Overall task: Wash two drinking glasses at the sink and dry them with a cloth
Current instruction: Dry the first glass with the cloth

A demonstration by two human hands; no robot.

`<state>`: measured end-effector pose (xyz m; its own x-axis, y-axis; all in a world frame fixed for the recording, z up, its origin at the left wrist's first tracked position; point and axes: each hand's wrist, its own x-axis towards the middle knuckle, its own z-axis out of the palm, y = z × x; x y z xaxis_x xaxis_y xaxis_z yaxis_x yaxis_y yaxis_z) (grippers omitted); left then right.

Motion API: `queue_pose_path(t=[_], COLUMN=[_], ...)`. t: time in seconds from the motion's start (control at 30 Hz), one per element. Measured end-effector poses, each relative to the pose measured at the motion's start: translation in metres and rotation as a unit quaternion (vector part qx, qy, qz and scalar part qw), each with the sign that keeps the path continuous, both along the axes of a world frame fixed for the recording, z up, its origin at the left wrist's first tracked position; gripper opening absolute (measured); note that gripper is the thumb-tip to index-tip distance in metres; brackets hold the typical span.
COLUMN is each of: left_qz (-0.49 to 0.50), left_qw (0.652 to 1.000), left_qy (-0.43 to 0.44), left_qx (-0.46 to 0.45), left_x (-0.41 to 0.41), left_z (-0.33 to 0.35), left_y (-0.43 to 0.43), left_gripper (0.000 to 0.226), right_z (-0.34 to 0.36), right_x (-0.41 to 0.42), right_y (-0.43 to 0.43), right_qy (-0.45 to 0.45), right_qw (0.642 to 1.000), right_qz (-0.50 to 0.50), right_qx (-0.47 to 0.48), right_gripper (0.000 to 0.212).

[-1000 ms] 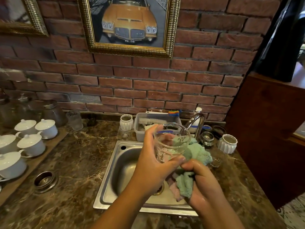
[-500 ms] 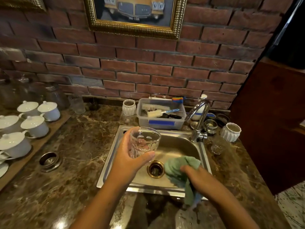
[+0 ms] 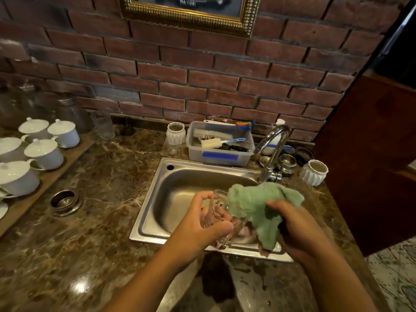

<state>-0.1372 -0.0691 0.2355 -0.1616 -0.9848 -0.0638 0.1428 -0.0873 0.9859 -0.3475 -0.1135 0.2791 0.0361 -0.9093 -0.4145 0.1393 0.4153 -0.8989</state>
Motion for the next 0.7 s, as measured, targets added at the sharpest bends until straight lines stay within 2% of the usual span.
queue_pose_path(t=[0.03,0.1,0.17,0.23,0.27,0.37,0.43,0.6,0.7], left_qz=[0.007,0.013,0.006,0.011,0.02,0.047,0.058,0.048,0.037], left_qw=[1.0,0.999,1.0,0.999,0.997,0.982,0.971,0.973,0.976], left_qy=[-0.006,-0.013,-0.003,0.034,0.061,0.153,0.191,0.179,0.158], left_qx=[-0.008,-0.03,-0.028,0.013,0.037,0.098,0.128,0.139,0.145], left_x=[0.0,0.001,0.0,-0.004,-0.007,-0.009,-0.006,0.006,0.013], left_z=[0.003,0.007,0.01,0.011,0.01,0.006,0.005,0.01,0.012], left_y=[-0.001,-0.003,-0.006,-0.007,-0.007,-0.005,-0.006,-0.01,-0.013], left_gripper=[0.068,0.068,0.062,0.059,0.056,0.049,0.052,0.043,0.045], right_z=[0.004,0.013,0.017,0.025,0.03,0.044,0.042,0.037,0.033], right_x=[0.005,0.016,0.022,0.029,0.029,0.029,0.027,0.03,0.033], right_y=[0.0,0.001,0.002,0.004,0.006,0.011,0.01,0.004,0.001], right_qy=[0.093,0.241,0.304,0.283,0.261,0.218,0.204,0.252,0.245], right_qw=[0.994,0.958,0.929,0.931,0.93,0.877,0.86,0.835,0.852], right_qz=[0.019,0.063,0.066,0.089,0.132,0.306,0.36,0.39,0.391], right_qx=[-0.051,-0.14,-0.199,-0.211,-0.221,-0.3,-0.299,-0.295,-0.249], right_gripper=[0.022,0.022,0.025,0.029,0.033,0.057,0.061,0.039,0.025])
